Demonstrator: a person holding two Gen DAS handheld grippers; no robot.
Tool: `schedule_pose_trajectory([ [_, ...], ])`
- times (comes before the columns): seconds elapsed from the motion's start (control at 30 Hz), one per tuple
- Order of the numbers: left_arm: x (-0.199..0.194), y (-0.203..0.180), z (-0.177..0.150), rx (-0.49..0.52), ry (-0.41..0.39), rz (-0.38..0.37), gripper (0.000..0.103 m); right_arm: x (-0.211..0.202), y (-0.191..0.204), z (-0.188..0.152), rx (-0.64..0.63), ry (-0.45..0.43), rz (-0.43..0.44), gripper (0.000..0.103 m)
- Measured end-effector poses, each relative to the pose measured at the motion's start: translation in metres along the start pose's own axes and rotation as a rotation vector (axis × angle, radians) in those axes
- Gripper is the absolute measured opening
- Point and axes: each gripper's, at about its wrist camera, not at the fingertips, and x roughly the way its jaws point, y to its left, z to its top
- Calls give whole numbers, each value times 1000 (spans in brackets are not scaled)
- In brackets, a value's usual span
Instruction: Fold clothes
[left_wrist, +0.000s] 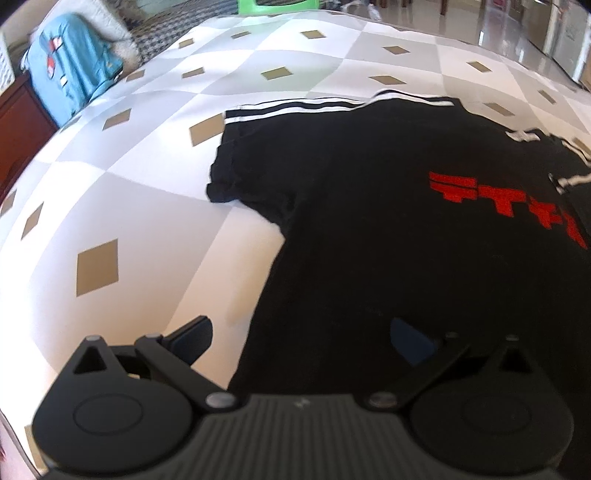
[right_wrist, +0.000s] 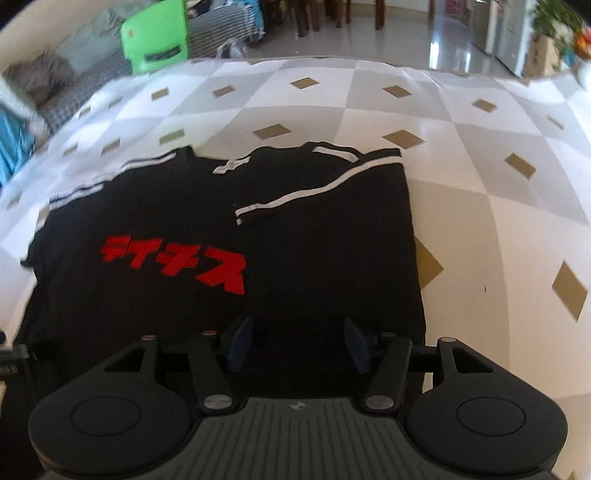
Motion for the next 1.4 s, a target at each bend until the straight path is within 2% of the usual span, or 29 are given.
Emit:
schedule_pose_trajectory([
  [0.17,4,16,8,-65,-8,-36,103,2,5,-3,-32,-1,-15,59],
  [0.33,4,38,22,-152,-39,-105,103,3,12,-5,-82,4,-34,63],
  [0.5,14,56,40,-209,-17,-180,103,4,19,-7,-130,7,-56,65],
  [0.6,15,70,54,-249,-24,-176,100,5,20,-7,-131,11,-55,66],
  [0.7,22,80,67,-259,-14,-195,87,6,20,-6,-133,13,-54,66],
  [0.77,29,85,76,-249,12,-224,72,6,20,-7,-134,12,-53,66],
  [0.83,35,88,85,-235,28,-226,64,6,21,-7,-135,11,-53,67],
  [0.87,37,91,89,-229,34,-225,56,6,21,-7,-136,10,-52,67],
  [0.97,47,99,100,-229,62,-227,40,6,21,-7,-137,9,-51,67],
  [1.1,56,114,109,-277,63,-252,36,6,21,-8,-139,7,-49,67],
  [1.4,65,106,122,-273,33,-250,40,7,22,-8,-134,4,-49,71],
])
